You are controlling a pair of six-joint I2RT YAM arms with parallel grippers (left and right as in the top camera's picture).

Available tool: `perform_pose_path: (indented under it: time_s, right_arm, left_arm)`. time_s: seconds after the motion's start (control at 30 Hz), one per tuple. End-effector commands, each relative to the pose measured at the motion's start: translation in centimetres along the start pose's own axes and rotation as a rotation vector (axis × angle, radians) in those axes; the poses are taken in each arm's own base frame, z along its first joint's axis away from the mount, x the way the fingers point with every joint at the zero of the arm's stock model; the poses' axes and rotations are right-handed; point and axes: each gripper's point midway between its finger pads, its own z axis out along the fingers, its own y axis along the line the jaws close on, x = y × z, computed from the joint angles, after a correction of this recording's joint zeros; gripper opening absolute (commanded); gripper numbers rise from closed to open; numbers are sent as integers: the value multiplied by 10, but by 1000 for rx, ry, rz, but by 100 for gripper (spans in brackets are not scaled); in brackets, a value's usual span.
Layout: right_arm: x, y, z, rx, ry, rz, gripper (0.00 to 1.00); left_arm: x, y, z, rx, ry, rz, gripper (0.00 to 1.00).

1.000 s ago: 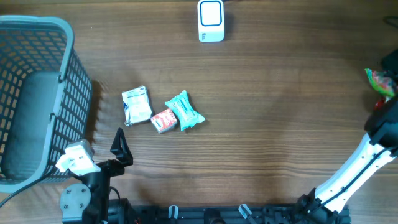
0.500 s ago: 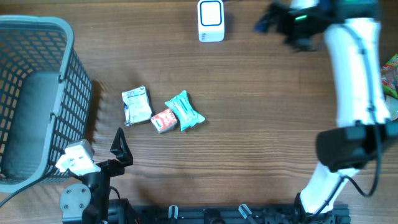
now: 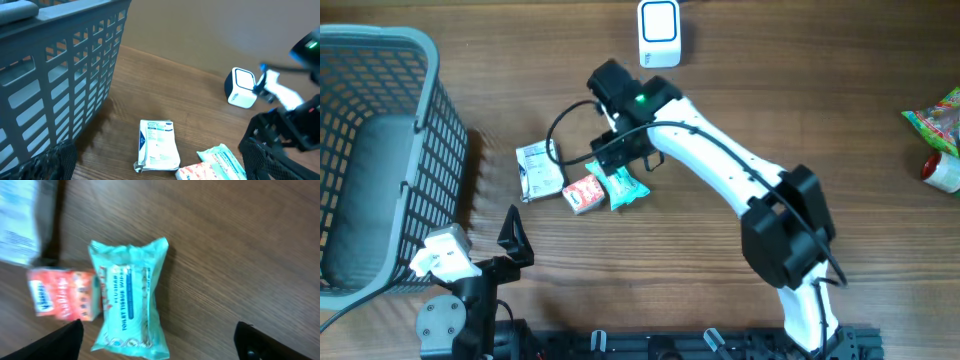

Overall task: Scan the item barcode
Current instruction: 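Reach the right gripper to the mint-green wipes pack and grasp it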

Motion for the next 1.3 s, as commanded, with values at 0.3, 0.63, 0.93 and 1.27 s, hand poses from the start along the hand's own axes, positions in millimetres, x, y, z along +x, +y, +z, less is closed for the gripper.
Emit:
perform_pose_path:
  time_s: [0.3, 0.63, 0.93, 1.27]
  right_arm:
    - [7, 11, 36, 110, 29, -75, 89]
    - [26, 22, 57, 117, 105, -95, 85]
    - [31, 3, 69, 316, 99, -58, 24]
    - [43, 78, -29, -436, 302, -58, 4]
  left_arm:
    - [2, -1, 1, 9, 1, -4, 100]
    - [2, -1, 1, 9, 1, -4, 100]
    - [2, -1, 1, 9, 1, -4, 100]
    - [2, -1, 1, 9, 1, -4, 100]
